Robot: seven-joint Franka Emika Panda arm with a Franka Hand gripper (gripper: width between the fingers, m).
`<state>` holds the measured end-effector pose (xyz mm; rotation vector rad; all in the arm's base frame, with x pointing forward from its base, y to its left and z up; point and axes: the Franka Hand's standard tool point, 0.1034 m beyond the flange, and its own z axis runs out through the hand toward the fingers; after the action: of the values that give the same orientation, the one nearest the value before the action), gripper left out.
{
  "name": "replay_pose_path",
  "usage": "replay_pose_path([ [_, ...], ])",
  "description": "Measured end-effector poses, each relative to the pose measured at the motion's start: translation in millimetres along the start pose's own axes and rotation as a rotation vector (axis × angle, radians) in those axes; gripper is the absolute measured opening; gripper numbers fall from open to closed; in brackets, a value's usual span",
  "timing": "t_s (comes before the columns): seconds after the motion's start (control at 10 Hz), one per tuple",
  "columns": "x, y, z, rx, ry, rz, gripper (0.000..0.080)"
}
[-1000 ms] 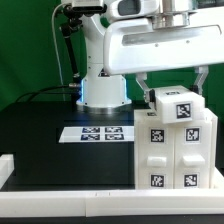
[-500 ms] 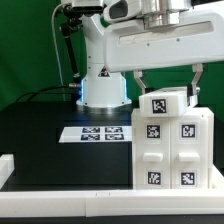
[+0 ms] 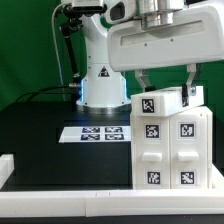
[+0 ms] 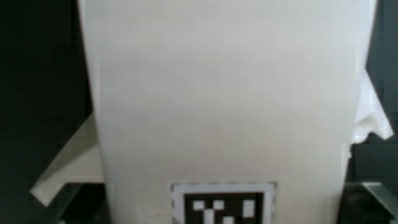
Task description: Assemble cabinet
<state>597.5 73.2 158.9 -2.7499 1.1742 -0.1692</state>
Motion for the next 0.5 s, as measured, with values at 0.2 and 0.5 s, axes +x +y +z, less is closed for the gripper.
replay_pose_path([
  [0.2,-6.6,0.7,0.3,-0.001,-0.018,0.234,0.0554],
  [0.5,-14.2,-1.0,2.2,0.002,-0.055,0.519,0.0554],
])
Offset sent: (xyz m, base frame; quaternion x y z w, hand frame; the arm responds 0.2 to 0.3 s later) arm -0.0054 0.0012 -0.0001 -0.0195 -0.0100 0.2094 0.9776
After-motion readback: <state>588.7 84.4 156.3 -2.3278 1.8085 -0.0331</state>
